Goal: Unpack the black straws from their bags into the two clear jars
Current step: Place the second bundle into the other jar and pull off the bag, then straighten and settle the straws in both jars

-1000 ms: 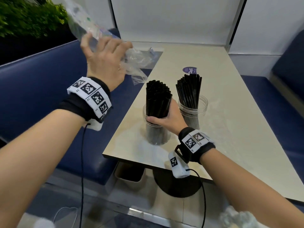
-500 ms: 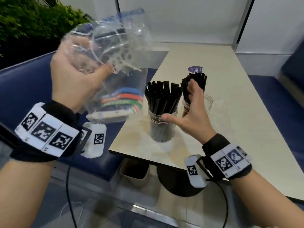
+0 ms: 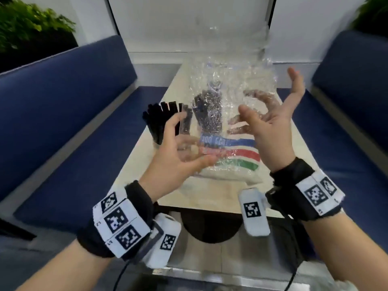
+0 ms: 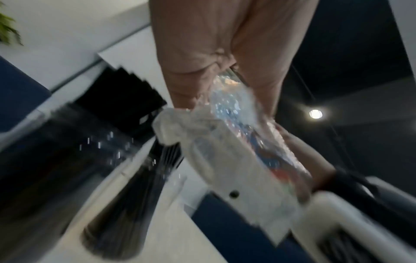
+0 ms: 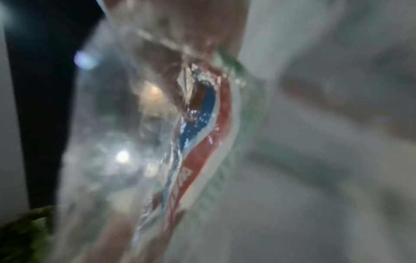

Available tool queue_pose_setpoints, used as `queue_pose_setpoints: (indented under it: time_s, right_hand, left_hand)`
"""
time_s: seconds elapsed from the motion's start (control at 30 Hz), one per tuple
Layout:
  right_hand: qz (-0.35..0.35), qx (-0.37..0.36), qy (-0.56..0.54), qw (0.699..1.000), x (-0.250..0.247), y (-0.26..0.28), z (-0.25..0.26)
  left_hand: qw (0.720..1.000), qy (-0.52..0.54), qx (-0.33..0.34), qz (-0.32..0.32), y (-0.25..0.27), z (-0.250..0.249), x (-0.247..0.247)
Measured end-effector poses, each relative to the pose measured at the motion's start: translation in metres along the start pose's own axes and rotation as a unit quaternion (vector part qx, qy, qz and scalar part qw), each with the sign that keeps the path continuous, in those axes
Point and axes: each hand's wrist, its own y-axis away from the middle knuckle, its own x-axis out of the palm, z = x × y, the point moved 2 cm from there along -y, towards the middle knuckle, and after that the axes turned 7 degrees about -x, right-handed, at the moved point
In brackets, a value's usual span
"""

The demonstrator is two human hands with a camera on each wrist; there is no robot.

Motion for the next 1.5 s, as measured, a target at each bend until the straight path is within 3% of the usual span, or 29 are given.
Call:
queue_pose_setpoints:
  time_s: [0.13,0.23,0.33,0.4,0.5,0.6,0.67,0.73,0.9,1.03,1.1,1.17,1.23,1.3,1.4,1.5]
  right_hand:
    - [-0.012,0.026,0.129,0.991,-0.041,-0.003,-0.018]
    - [0.018,0.048,0.295,0.954,-0.067,-0.006,-0.041]
    - [0.146,0.018,0.523,0.840,-0.085,-0.005,-0.065]
    - [0.296,-0.023,0.571,0.765,-0.090,-0.003,-0.086]
    - [0.485,0.097,0.572,0.654,-0.095,0.007,-0.120]
    - [0.559,0.173,0.561,0.585,-0.095,0.017,-0.141]
    - [0.583,0.200,0.551,0.563,-0.095,0.019,-0.150]
    - [0.576,0.222,0.549,0.564,-0.096,0.018,-0.159]
    - [0.577,0.224,0.553,0.557,-0.101,0.016,-0.179]
    - [0.589,0.221,0.549,0.550,-0.100,0.011,-0.181]
    - [0.580,0.225,0.536,0.571,-0.100,0.009,-0.177]
    - [0.567,0.224,0.523,0.596,-0.101,0.007,-0.174]
    - [0.557,0.219,0.516,0.613,-0.100,0.006,-0.168]
    - [0.544,0.213,0.507,0.634,-0.099,0.001,-0.159]
    - [0.486,0.175,0.482,0.708,-0.091,-0.015,-0.134]
    - [0.392,0.111,0.465,0.786,-0.073,-0.037,-0.107]
  left_hand:
    - [0.992,0.000,0.101,-0.074,-0.007,0.031,0.053]
    - [0.993,-0.046,0.095,-0.060,-0.023,0.052,0.083]
    - [0.992,-0.117,0.021,-0.036,-0.041,0.080,0.104]
    - [0.991,-0.133,-0.024,-0.010,-0.053,0.093,0.113]
    - [0.977,-0.190,-0.083,0.042,-0.069,0.103,0.126]
    - [0.941,-0.313,-0.102,0.071,-0.072,0.109,0.136]
    - [0.888,-0.456,-0.028,0.057,-0.067,0.107,0.140]
    - [0.849,-0.522,0.034,0.070,-0.064,0.110,0.145]
    - [0.784,-0.599,0.033,0.159,-0.062,0.126,0.151]
    - [0.768,-0.600,0.006,0.226,-0.062,0.128,0.144]
    - [0.779,-0.566,-0.014,0.271,-0.064,0.122,0.137]
    - [0.828,-0.483,-0.047,0.281,-0.066,0.115,0.129]
    - [0.897,-0.378,-0.067,0.219,-0.068,0.108,0.116]
    - [0.940,-0.304,-0.071,0.136,-0.072,0.102,0.101]
    - [0.965,-0.244,-0.087,0.031,-0.077,0.093,0.080]
    - [0.958,-0.247,-0.141,-0.028,-0.083,0.089,0.067]
